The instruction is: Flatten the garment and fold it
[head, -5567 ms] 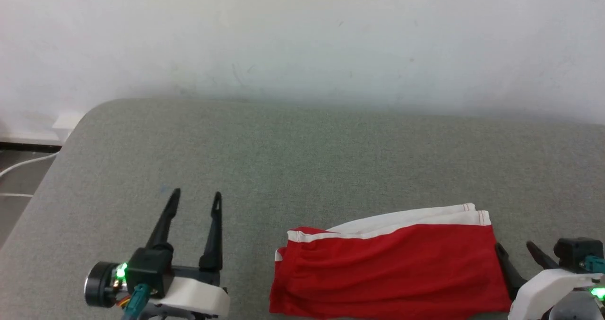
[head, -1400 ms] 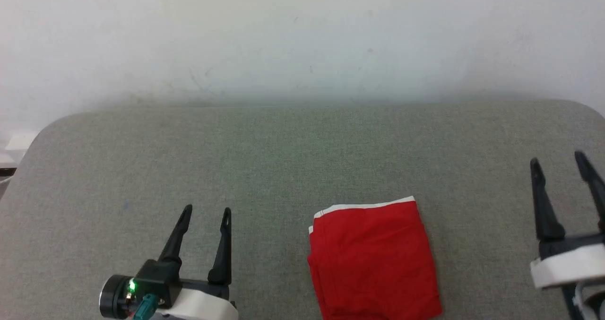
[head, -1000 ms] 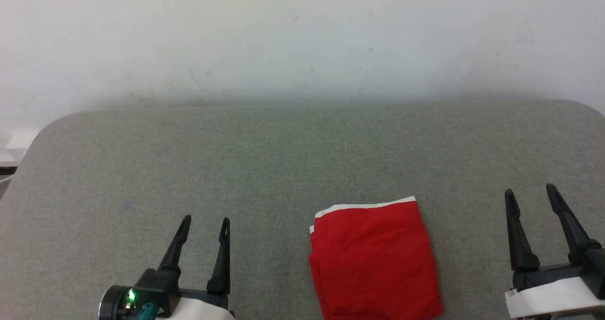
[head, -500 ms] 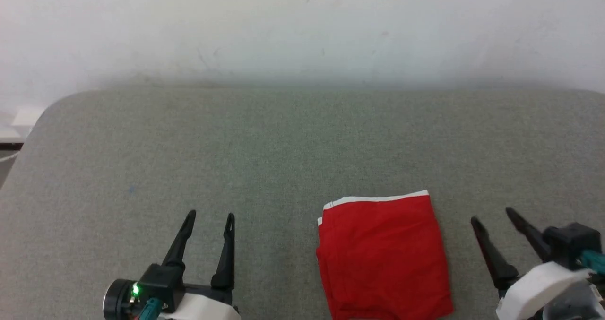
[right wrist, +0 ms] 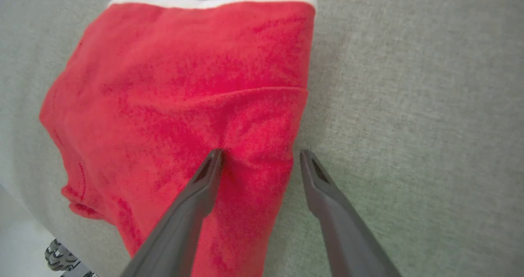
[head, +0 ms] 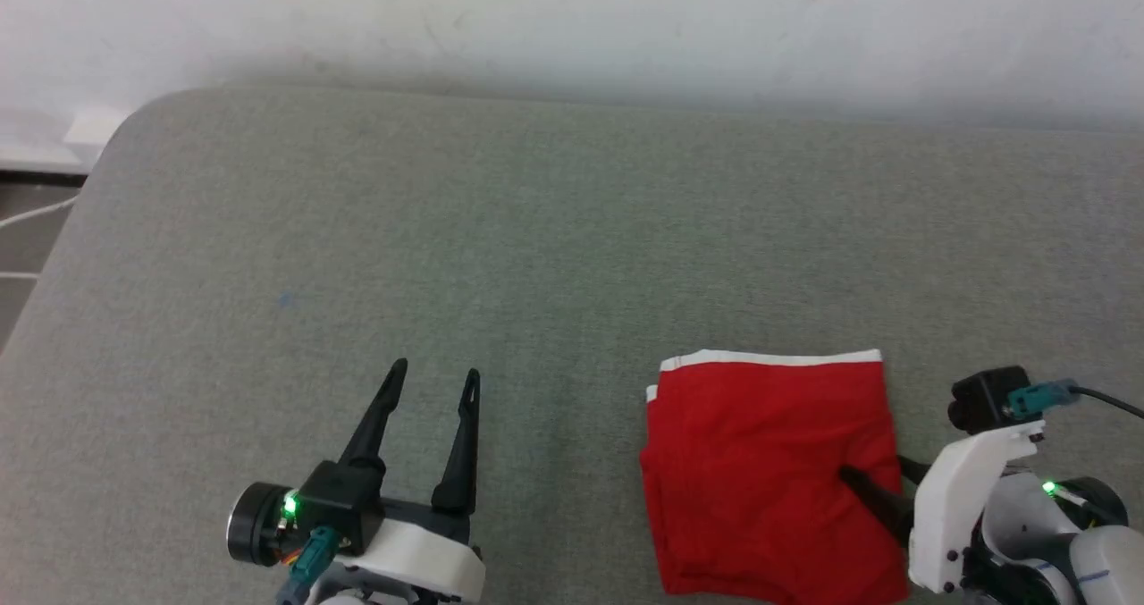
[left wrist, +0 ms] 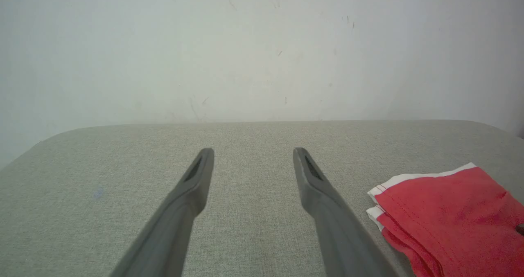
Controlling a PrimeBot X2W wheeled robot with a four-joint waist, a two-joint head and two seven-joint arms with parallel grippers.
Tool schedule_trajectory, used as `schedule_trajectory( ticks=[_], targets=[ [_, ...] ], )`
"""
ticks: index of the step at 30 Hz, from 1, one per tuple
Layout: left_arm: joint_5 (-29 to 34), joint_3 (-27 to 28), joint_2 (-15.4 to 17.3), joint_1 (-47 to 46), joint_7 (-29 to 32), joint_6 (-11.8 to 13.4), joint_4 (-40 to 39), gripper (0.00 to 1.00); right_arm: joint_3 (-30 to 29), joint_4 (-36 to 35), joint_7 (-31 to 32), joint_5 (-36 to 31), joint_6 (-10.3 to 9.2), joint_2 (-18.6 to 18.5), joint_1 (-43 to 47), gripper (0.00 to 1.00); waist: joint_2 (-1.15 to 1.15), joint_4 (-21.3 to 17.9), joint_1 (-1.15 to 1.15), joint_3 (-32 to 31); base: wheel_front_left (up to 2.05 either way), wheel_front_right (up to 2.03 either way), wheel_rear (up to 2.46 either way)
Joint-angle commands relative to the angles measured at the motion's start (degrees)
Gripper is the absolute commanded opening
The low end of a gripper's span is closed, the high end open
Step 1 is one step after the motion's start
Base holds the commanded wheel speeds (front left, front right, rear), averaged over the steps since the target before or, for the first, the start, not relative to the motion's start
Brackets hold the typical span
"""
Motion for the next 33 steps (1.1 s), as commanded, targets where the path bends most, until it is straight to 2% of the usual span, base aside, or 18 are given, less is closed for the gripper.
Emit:
schedule_trajectory(
  ticks=[1, 6, 7, 8, 9, 13, 17, 22, 27, 33],
  targets=[
    [-0.1, -0.1, -0.1, -1.0, -0.3, 0.5, 0.2, 1.00, 0.0, 1.5, 0.7, -0.4, -0.06, 0.6, -1.3, 1.00, 0.00, 1.9, -0.01, 1.4, 0.00, 0.00, 0.00],
    [-0.2, -0.5, -0.1, -1.3, -0.3, 0.6, 0.5, 1.00, 0.9, 6.9, 1.7, -0.8, -0.06, 2.7, -3.2, 1.00, 0.00, 3.3, -0.01, 1.5, 0.00, 0.00, 0.00],
    [-0.3, -0.6, -0.1, -1.3, -0.3, 0.7, 0.5, 1.00, 1.7, 7.8, 1.8, -1.4, -0.06, 2.5, -3.3, 0.89, 0.00, 3.5, -0.01, 1.4, 0.00, 0.00, 0.00],
    [-0.3, -0.7, -0.1, -1.3, -0.3, 0.7, 0.6, 1.00, 2.4, 8.5, 1.5, -2.0, -0.06, 2.3, -3.5, 0.65, 0.00, 3.6, -0.01, 1.3, 0.00, 0.00, 0.00],
    [-0.3, -0.8, -0.1, -1.3, -0.3, 0.7, 0.7, 1.00, 2.9, 9.1, 0.9, -2.5, -0.06, 2.1, -3.6, 0.00, 0.00, 3.7, -0.01, 1.1, 0.00, 0.00, 0.00],
    [-0.3, -1.0, -0.1, -0.9, -0.3, 0.8, 0.7, 1.00, 4.9, 9.9, -2.7, -5.8, -0.06, 0.5, -5.0, 0.00, 0.00, 3.2, -0.01, 0.0, 0.00, 0.00, 0.00],
    [-0.3, -1.9, -0.1, -0.6, -0.3, 0.5, 0.7, 1.00, 7.8, 8.8, -5.1, -10.0, -0.06, -2.3, -7.4, 0.00, 0.00, 0.9, -0.01, -1.0, 0.00, 0.00, 0.00],
    [-0.8, -3.4, -0.1, -0.7, -0.3, 0.6, 0.7, 1.00, 14.3, 5.5, -2.2, -11.5, -0.06, -7.0, -11.3, 0.00, 0.00, -5.1, -0.01, -1.3, 0.00, 0.00, 0.00],
    [-0.9, -5.8, -0.1, -2.7, -0.3, 0.6, 0.7, 1.00, 21.4, 1.1, 1.2, -11.2, -0.06, -15.2, -17.1, 0.00, 0.00, -12.0, -0.01, 1.2, 0.00, 0.00, 0.00],
    [-0.5, -8.7, -0.1, -7.9, -0.3, 0.8, 0.4, 1.00, 27.6, -0.6, -1.0, -10.5, -0.06, -27.1, -23.9, 0.00, 0.00, -17.8, -0.01, 6.7, 0.00, 0.00, 0.00]
  ],
)
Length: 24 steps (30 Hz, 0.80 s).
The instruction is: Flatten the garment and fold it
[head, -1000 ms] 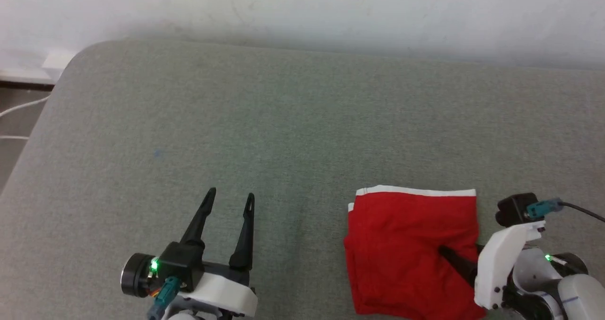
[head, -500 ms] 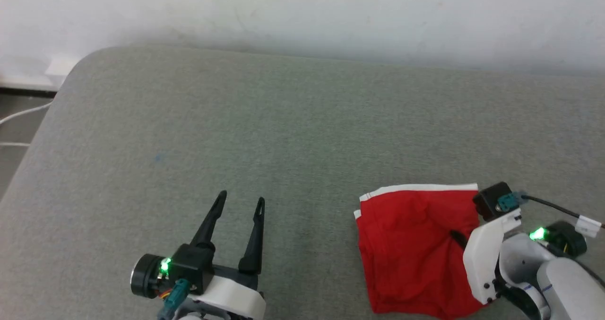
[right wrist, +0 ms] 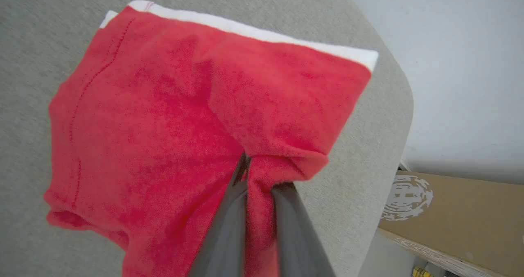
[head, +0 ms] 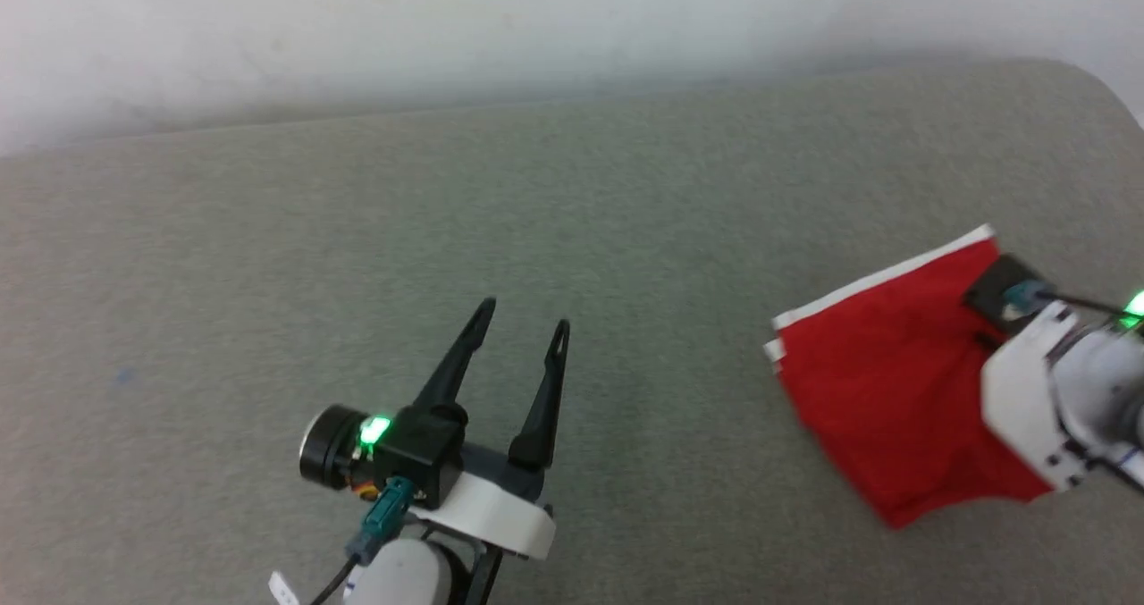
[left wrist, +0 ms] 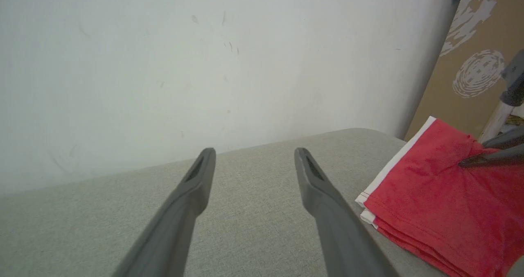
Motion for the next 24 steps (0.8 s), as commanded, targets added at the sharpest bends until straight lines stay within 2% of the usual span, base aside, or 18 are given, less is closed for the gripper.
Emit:
schedule_trajectory(
  ticks=[1, 7, 16, 24],
  targets=[
    [0.2, -0.4, 0.0, -2.0, -0.3, 0.4, 0.0, 1.00, 0.8, 0.4, -1.9, 0.3, -0.12, -2.4, -2.4, 0.00, 0.00, -6.8, 0.00, 6.6, 0.00, 0.00, 0.00],
    [1.3, -1.5, 0.0, -7.0, -0.3, 0.0, 0.1, 1.00, -1.6, 6.7, -9.9, 1.0, -0.12, -7.4, -5.9, 0.00, 0.00, -8.2, 0.00, 13.3, 0.00, 0.00, 0.00],
    [2.7, -1.5, 0.1, -12.1, -0.3, -1.2, -1.0, 1.00, -9.8, 21.6, -19.9, 0.1, -0.12, -9.6, -5.3, 0.00, 0.00, -6.3, 0.00, 21.0, 0.00, 0.00, 0.00],
    [2.8, -0.7, 0.3, -13.5, -0.3, -1.5, -2.9, 1.00, -16.6, 33.6, -26.8, -3.1, -0.12, -9.6, -5.5, 0.00, 0.00, -4.2, 0.00, 24.0, 0.00, 0.00, 0.00]
  ],
)
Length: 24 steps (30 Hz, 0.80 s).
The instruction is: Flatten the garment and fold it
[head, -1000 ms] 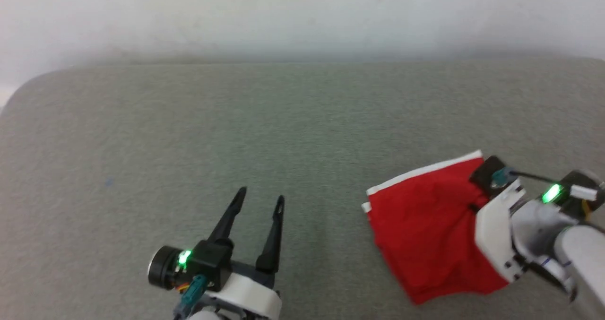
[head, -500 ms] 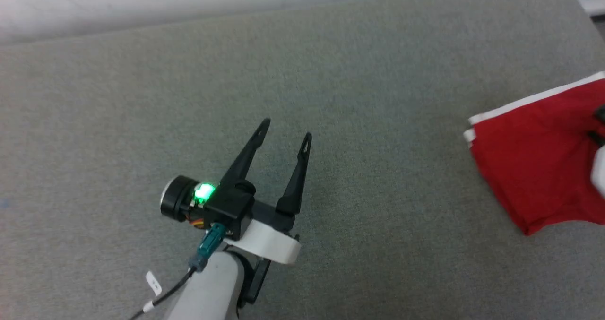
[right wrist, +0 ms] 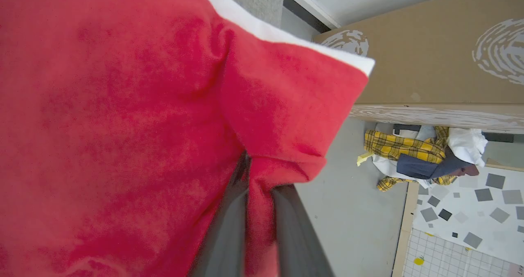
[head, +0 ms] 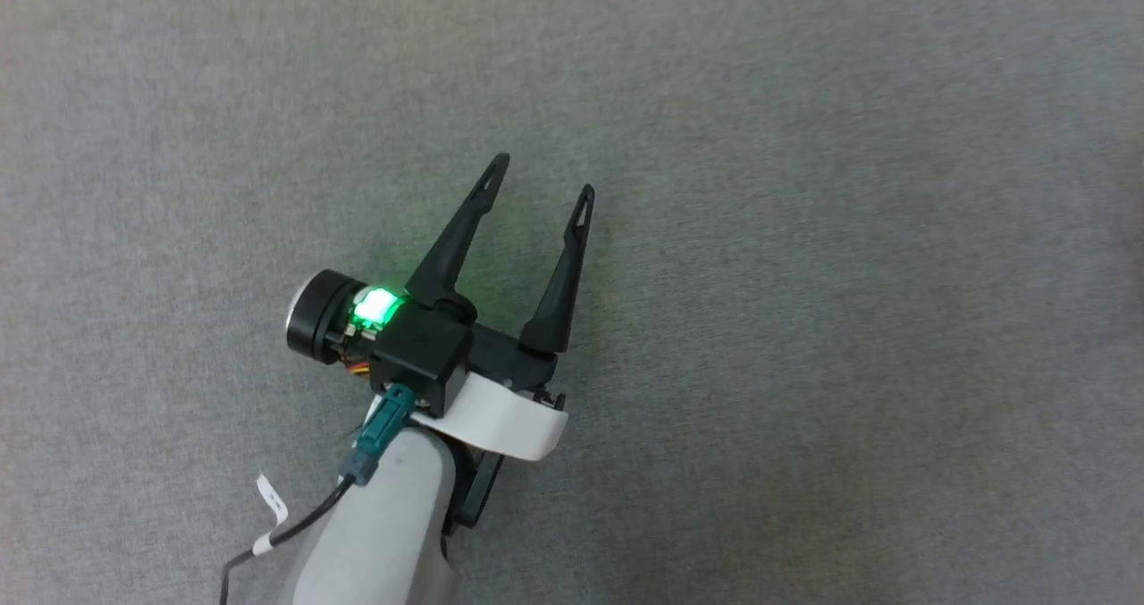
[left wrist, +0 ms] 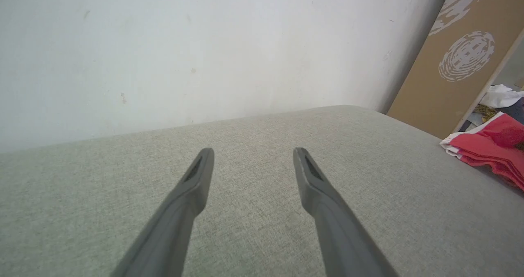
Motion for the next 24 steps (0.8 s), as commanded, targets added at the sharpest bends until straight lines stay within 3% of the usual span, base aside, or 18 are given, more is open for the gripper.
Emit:
schedule_trajectory(
  ticks=[1, 10, 12, 17, 24],
  targets=[
    [0.3, 0.2, 0.2, -0.7, -0.3, -0.2, -0.3, 1.00, -0.9, 1.2, -1.1, -0.8, -0.13, 0.2, -0.7, 0.00, 0.00, 1.5, -0.01, 2.2, 0.00, 0.00, 0.00],
    [0.5, 0.5, 0.3, -0.5, -0.3, -0.3, 0.2, 1.00, -3.2, 7.9, -7.1, -5.9, -0.13, 3.2, -4.5, 0.00, 0.00, 2.1, -0.01, 1.7, 0.00, 0.00, 0.00],
    [0.2, 0.5, 0.2, -0.3, -0.3, -0.1, 0.5, 1.00, -3.3, 8.8, -8.0, -7.1, -0.13, 3.3, -5.0, 1.00, 0.00, 2.1, -0.01, 0.6, 0.00, 0.00, 0.00],
    [-0.7, 1.1, 0.1, 1.7, -0.3, 0.3, 1.1, 1.00, -3.0, 9.6, -10.2, -9.5, -0.13, 3.8, -6.3, 1.00, 0.00, 1.4, -0.01, -4.7, 0.00, 0.00, 0.00],
    [-2.1, 4.6, 0.3, 7.4, -0.3, 1.0, 0.8, 1.00, -5.0, 7.4, -14.8, -7.5, -0.13, 8.7, -9.0, 1.00, 0.00, 0.7, -0.01, -15.3, 0.00, 0.00, 0.00]
  ],
)
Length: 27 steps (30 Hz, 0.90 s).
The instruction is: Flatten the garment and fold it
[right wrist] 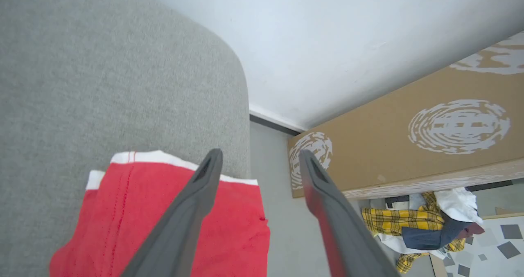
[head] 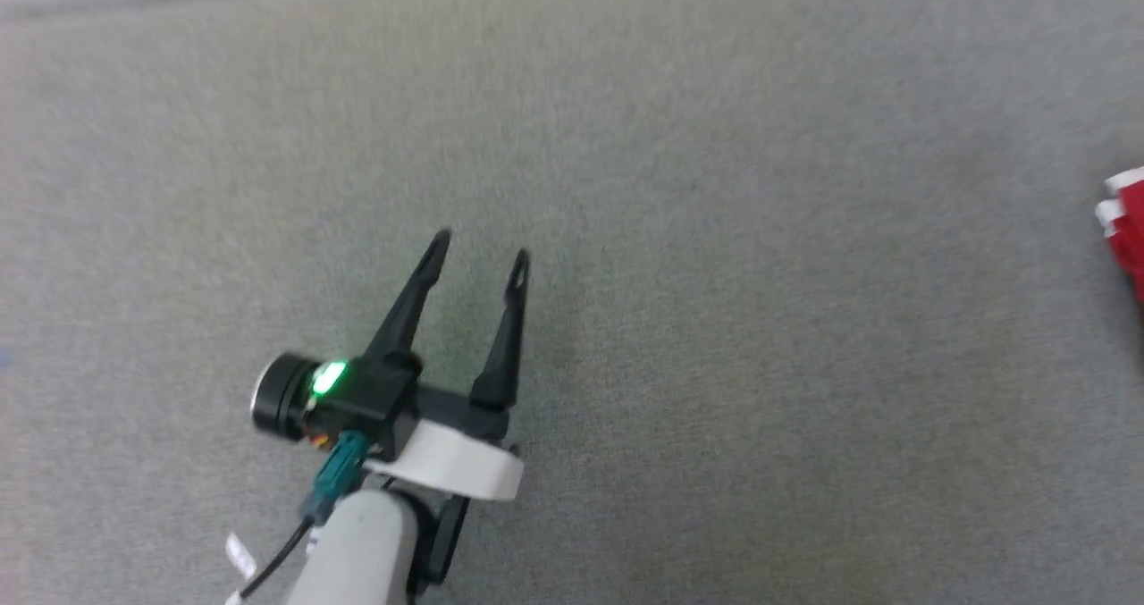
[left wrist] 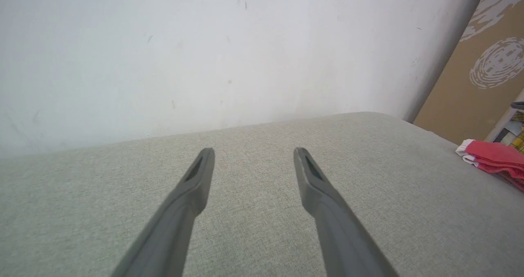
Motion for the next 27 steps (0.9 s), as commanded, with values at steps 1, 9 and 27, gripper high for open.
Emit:
schedule_trajectory(
  ticks=[1, 9, 27],
  targets=[
    [-0.5, 0.9, 0.3, 1.4, -0.3, 0.3, -0.1, 1.00, -0.3, -1.3, -1.6, 0.4, -0.13, 1.6, -0.8, 1.00, 0.00, -0.6, 0.01, -8.6, 0.00, 0.00, 0.00],
    [-1.5, 6.9, 0.2, 7.3, -0.3, 2.8, -1.4, 1.00, -3.4, -11.7, -7.8, 2.0, -0.13, 9.8, 3.2, 1.00, 0.00, 1.7, 0.01, -16.5, 0.00, 0.00, 0.00],
    [-1.5, 10.3, 0.0, 15.8, -0.3, 4.9, 2.0, 1.00, -15.0, -38.2, -8.5, 1.0, -0.13, 35.3, 33.7, 1.00, 0.00, 8.6, 0.01, -23.5, 0.00, 0.00, 0.00]
  ],
)
